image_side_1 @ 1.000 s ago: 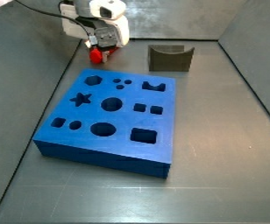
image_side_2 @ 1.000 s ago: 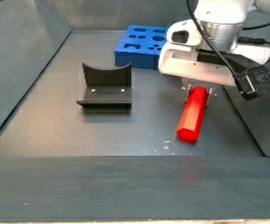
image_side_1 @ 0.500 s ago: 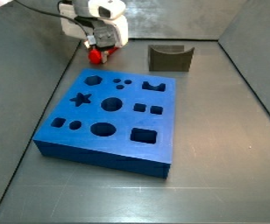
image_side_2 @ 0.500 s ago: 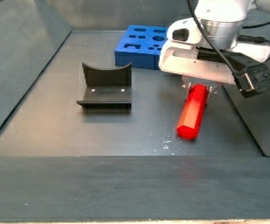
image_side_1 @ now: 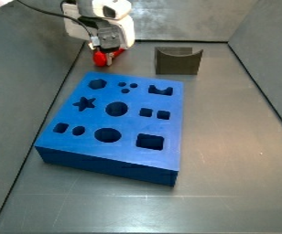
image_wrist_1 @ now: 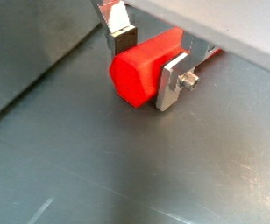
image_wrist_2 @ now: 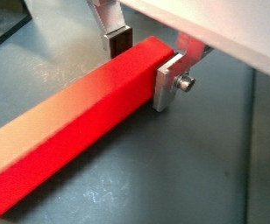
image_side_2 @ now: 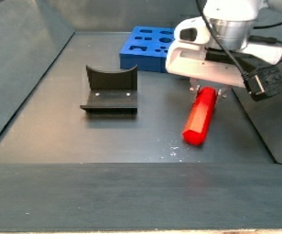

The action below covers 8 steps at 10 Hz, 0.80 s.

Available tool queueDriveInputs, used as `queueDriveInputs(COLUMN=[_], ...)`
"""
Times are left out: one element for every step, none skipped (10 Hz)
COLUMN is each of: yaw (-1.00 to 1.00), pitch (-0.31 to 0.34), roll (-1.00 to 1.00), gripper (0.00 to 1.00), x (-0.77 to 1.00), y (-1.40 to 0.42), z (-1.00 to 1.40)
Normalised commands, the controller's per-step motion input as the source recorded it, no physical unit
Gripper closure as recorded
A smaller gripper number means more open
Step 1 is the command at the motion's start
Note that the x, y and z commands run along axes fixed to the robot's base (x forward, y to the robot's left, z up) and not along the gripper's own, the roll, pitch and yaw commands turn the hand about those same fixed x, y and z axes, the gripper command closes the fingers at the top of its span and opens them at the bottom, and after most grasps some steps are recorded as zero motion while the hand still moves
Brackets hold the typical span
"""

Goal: Pick up the hexagon object. Move up. Place the hexagon object on the fixture. Regrasp the hexagon object. Move to above the board. Insert the hexagon object.
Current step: Move up, then place the hexagon object on the fixture.

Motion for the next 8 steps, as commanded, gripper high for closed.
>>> queueDriveInputs(yaw=[0.0, 0.05, 0.03, 0.02, 0.0, -0.01, -0.02, 0.0], pitch=[0.0, 0.031, 0.049, 0.054, 0.061, 0.062, 0.06, 0.0], roll=[0.0, 0.01, 0.02, 0.02, 0.04, 0.06, 0.08, 0.0], gripper=[1.0, 1.0, 1.0, 1.0, 1.0, 1.0, 1.0, 1.0], x=[0.0, -0.03, -0.05, -0.04, -0.02, -0.02, -0.03, 0.0], y=[0.0, 0.03, 0.03, 0.02, 0.02, 0.02, 0.02, 0.0], z=[0.83, 0.78, 0.68, 0.62, 0.48, 0.36, 0.2, 1.0])
